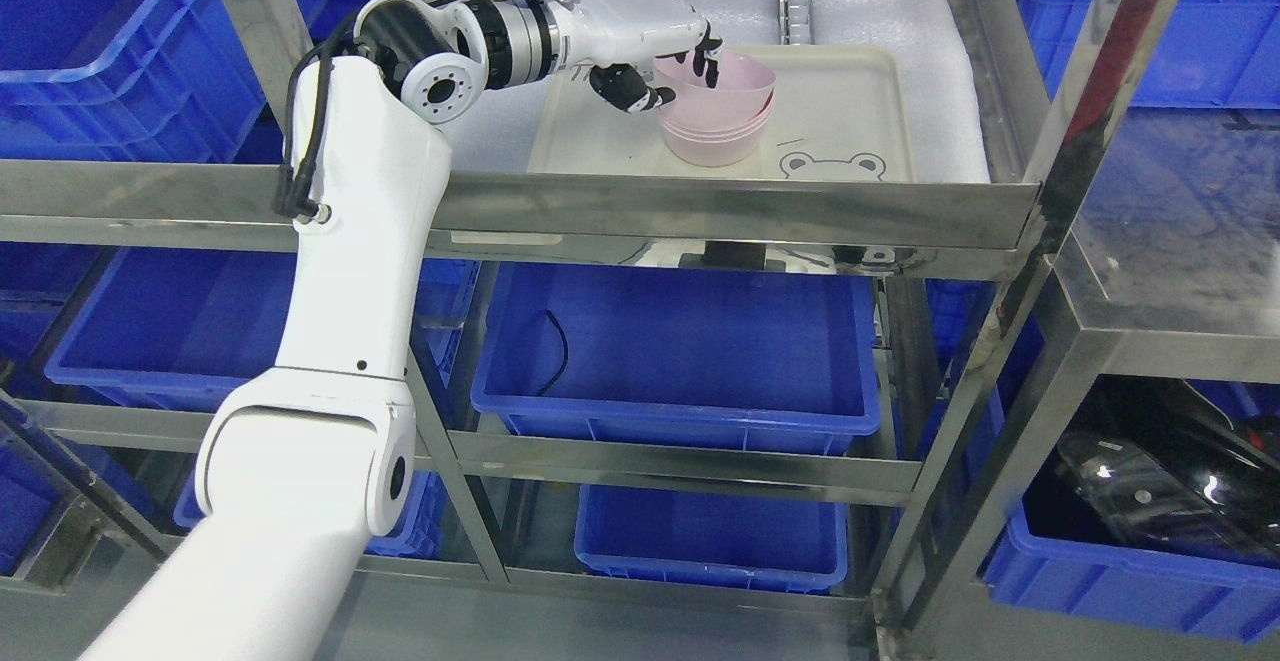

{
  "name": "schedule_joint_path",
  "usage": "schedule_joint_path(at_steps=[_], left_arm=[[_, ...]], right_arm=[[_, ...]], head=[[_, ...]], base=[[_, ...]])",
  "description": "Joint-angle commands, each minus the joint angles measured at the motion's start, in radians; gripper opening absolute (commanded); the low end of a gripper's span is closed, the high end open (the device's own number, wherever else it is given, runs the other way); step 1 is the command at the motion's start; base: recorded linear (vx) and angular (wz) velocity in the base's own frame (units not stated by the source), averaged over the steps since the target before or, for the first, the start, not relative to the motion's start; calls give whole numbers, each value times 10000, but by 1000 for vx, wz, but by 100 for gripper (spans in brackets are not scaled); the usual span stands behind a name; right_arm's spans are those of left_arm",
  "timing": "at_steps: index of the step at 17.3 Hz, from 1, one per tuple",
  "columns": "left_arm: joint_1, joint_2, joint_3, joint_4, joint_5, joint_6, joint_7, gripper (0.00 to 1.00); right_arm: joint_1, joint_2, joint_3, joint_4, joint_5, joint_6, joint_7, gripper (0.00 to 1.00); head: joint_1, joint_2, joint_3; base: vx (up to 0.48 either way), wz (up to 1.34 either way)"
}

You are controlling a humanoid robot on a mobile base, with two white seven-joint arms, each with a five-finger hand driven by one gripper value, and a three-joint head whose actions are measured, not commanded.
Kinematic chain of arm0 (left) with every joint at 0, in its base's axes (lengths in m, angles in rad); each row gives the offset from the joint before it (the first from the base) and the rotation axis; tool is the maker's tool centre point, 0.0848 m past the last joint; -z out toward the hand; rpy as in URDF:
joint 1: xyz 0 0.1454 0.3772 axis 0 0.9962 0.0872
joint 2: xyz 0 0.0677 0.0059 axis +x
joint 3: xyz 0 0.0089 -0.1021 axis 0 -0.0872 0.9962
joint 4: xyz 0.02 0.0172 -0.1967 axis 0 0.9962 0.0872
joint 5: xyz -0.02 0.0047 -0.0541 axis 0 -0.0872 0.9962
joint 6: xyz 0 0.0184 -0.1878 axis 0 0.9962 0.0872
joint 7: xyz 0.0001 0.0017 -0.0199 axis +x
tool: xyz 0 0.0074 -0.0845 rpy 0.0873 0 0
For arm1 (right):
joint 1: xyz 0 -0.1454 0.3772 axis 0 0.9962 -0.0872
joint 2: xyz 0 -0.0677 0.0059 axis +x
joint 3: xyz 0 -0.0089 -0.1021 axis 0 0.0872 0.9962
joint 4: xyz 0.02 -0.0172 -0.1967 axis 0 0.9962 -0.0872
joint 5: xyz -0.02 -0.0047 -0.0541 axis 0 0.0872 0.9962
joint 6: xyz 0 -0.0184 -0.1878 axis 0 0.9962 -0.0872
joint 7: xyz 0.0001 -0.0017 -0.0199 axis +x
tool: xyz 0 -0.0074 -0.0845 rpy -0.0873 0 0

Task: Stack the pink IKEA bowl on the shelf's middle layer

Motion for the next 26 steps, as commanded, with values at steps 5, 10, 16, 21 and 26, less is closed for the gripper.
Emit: schedule_joint_path(at_steps=[5, 10, 16, 21, 26], left_arm=[[664, 175, 1336, -2080, 440, 2, 200, 84], [1475, 175, 191, -2633, 5249, 2, 215, 86], [5046, 175, -2848, -4168, 6946, 2, 1318, 90], [7318, 175, -3203, -4245, 6946, 2, 1320, 90], [9603, 175, -2699, -3955, 7220, 2, 1396, 91]], right_arm=[[215, -174, 0, -175, 0, 2, -5, 100], [215, -174, 0, -175, 0, 2, -5, 100], [215, -174, 0, -175, 0, 2, -5, 100], [215, -174, 0, -175, 0, 2, -5, 100], [215, -174, 0, -175, 0, 2, -5, 100]], head=[[0, 0, 0], [0, 0, 0], [0, 0, 0], [0, 0, 0], [0, 0, 0]], base=[[0, 0], [0, 0], [0, 0], [0, 0], [0, 0]])
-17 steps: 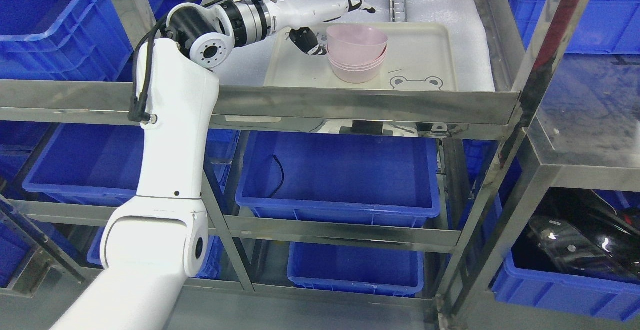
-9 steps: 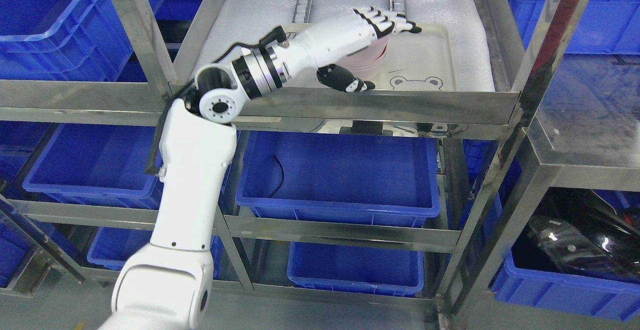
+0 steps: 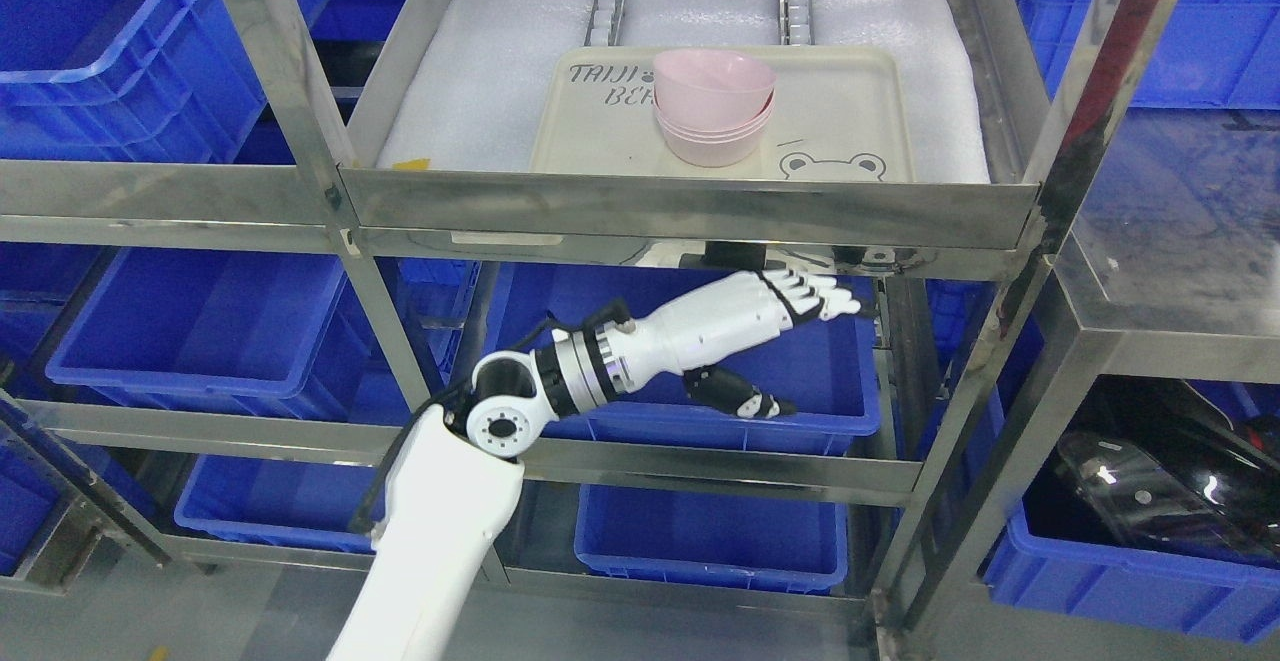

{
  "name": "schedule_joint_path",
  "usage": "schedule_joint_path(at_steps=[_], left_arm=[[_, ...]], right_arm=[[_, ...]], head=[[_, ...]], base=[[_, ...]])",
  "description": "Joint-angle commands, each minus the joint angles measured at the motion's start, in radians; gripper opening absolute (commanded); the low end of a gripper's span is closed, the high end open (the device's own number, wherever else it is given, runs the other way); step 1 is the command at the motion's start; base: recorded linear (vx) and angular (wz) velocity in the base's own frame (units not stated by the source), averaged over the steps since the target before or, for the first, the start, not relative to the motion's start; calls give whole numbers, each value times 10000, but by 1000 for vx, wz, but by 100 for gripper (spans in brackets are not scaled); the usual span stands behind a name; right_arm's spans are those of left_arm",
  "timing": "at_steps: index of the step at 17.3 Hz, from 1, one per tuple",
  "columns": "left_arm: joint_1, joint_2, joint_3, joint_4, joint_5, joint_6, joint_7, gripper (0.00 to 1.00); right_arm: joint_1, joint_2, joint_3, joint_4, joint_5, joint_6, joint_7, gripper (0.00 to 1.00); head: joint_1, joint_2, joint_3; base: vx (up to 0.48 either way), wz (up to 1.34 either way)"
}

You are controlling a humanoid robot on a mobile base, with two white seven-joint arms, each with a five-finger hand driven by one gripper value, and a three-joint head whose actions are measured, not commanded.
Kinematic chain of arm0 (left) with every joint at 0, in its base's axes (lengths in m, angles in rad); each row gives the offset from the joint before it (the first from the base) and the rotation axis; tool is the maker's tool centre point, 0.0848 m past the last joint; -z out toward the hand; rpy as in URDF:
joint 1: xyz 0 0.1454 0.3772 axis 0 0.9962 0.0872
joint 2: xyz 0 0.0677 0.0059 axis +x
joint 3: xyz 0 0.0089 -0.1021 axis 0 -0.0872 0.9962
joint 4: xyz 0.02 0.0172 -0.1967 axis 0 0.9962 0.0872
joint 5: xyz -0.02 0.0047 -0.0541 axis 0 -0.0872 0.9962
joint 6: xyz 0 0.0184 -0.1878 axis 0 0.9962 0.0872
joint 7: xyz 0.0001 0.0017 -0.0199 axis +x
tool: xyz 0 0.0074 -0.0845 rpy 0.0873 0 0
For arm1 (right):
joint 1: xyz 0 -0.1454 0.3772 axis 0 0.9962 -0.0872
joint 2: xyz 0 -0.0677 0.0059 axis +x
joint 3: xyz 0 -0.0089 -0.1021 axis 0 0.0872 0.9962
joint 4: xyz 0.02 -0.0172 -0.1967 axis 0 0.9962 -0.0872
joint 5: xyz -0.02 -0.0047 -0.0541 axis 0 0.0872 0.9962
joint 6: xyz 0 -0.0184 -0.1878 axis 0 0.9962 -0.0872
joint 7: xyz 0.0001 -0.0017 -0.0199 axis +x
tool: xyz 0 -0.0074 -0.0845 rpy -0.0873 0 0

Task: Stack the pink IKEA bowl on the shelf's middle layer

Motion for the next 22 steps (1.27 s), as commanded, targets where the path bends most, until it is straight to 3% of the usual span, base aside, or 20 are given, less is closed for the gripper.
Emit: schedule_joint_path(at_steps=[1, 6, 10, 12, 17, 22], left_arm=[[2875, 174, -359, -310, 901, -39, 69, 91], [4489, 174, 701, 565, 3338, -39, 955, 91], [4567, 174, 1298, 504, 4248, 2, 3345, 91], [4567, 174, 1788, 351, 4540, 1290, 4116, 96], [4552, 174, 2726, -2204, 5168, 6027, 4149, 100], [4445, 174, 3171, -2641, 5185, 5836, 4149, 100]], right_arm=[[215, -175, 0, -175, 0, 4, -62, 100], [215, -175, 0, -175, 0, 4, -62, 100], [215, -175, 0, -175, 0, 4, -62, 100], [215, -175, 0, -175, 0, 4, -62, 100], [215, -175, 0, -175, 0, 4, -62, 100], [215, -175, 0, -175, 0, 4, -62, 100]], head=[[0, 0, 0], [0, 0, 0], [0, 0, 0], [0, 0, 0], [0, 0, 0], [0, 0, 0]], base=[[0, 0], [0, 0], [0, 0], [0, 0], [0, 0], [0, 0]])
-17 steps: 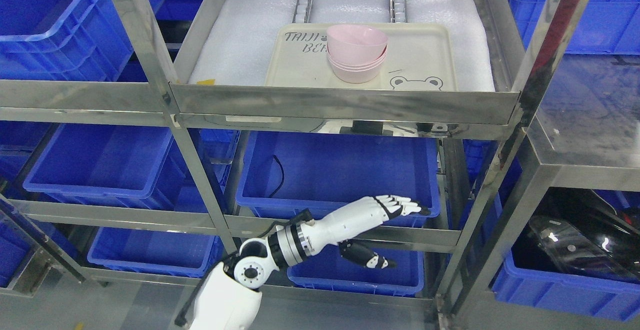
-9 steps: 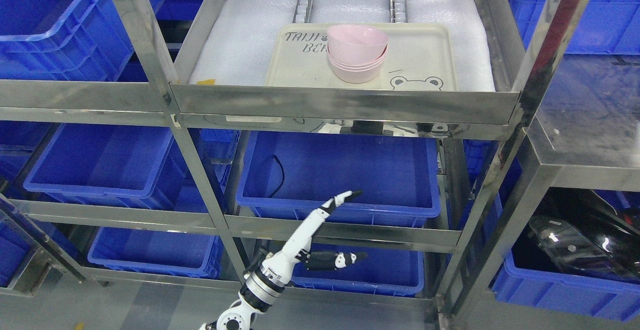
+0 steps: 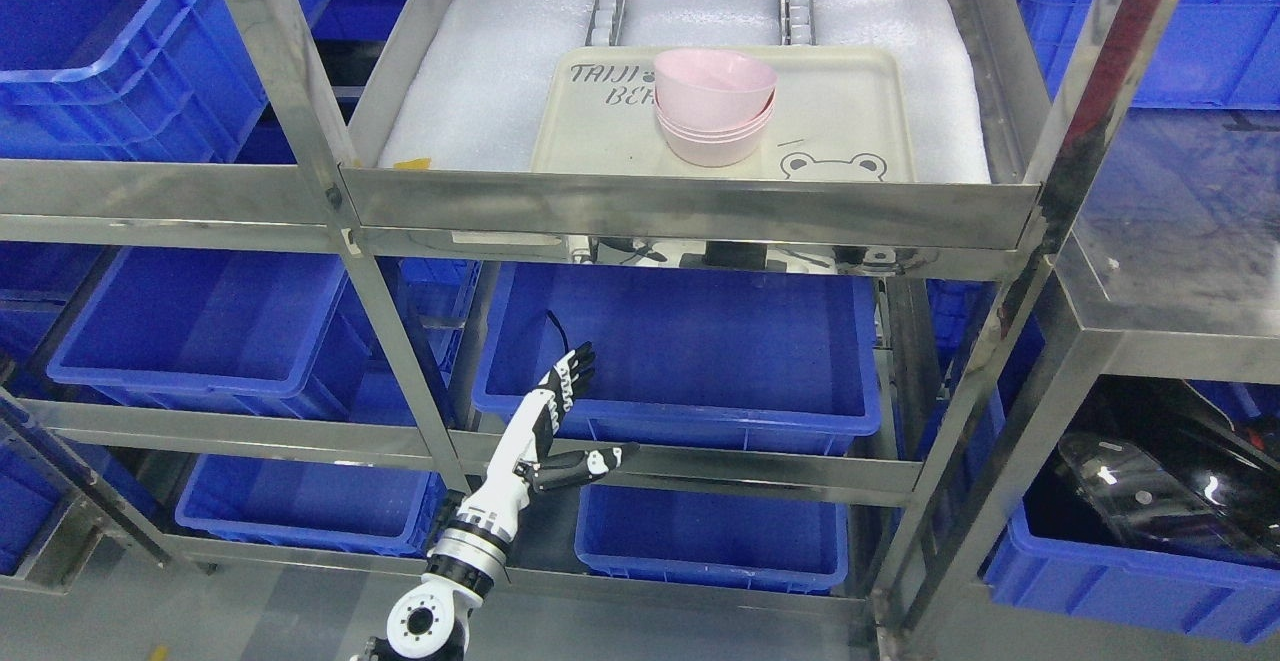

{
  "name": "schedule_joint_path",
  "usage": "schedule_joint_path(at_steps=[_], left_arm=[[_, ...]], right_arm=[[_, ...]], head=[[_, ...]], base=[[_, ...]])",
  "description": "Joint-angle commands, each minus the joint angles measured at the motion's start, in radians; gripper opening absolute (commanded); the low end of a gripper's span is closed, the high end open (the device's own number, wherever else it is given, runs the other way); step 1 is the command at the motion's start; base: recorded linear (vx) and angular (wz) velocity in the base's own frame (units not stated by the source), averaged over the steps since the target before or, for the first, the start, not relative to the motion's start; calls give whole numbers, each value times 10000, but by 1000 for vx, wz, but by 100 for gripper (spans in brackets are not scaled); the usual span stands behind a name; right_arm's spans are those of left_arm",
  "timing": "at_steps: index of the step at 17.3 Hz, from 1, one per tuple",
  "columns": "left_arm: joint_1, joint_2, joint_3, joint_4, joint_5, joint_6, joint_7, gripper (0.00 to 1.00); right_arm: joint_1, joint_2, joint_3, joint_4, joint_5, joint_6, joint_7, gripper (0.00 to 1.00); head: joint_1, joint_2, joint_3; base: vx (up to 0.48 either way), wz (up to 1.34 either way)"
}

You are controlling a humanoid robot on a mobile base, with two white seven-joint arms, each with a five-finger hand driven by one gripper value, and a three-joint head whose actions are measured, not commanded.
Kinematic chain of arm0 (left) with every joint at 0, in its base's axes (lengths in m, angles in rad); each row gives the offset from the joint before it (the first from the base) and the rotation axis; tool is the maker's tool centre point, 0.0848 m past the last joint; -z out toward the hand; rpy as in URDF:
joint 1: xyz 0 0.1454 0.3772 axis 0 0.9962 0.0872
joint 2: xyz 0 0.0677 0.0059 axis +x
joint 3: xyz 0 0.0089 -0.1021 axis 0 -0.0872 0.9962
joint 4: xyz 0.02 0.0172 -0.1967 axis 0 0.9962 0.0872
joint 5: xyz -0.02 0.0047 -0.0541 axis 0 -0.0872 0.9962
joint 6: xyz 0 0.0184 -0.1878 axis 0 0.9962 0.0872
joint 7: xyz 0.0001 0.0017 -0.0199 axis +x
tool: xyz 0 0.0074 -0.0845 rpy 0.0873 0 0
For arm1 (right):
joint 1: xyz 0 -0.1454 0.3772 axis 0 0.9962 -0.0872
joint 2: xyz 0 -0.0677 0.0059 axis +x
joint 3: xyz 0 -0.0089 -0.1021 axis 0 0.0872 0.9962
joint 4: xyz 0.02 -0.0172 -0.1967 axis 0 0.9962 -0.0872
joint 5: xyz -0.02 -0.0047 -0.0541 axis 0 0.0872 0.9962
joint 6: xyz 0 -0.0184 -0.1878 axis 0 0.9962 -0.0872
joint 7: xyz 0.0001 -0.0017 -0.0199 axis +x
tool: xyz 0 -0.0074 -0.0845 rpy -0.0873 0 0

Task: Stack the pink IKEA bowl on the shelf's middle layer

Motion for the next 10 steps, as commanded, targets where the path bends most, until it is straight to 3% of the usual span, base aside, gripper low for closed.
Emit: schedule_joint_path(at_steps=[1, 3, 10], left_arm=[[-22, 175, 1097, -1383, 275, 167, 78, 100], [-68, 175, 1097, -1321, 275, 717, 231, 100], [-53, 175, 990, -1275, 260, 735, 309, 100]], right_arm=[[215, -175, 0, -175, 0, 3, 0, 100], [215, -175, 0, -175, 0, 3, 0, 100], [215, -175, 0, -175, 0, 3, 0, 100]], head=[[0, 0, 0], [0, 0, 0], [0, 0, 0]], base=[[0, 0], [0, 0], [0, 0]])
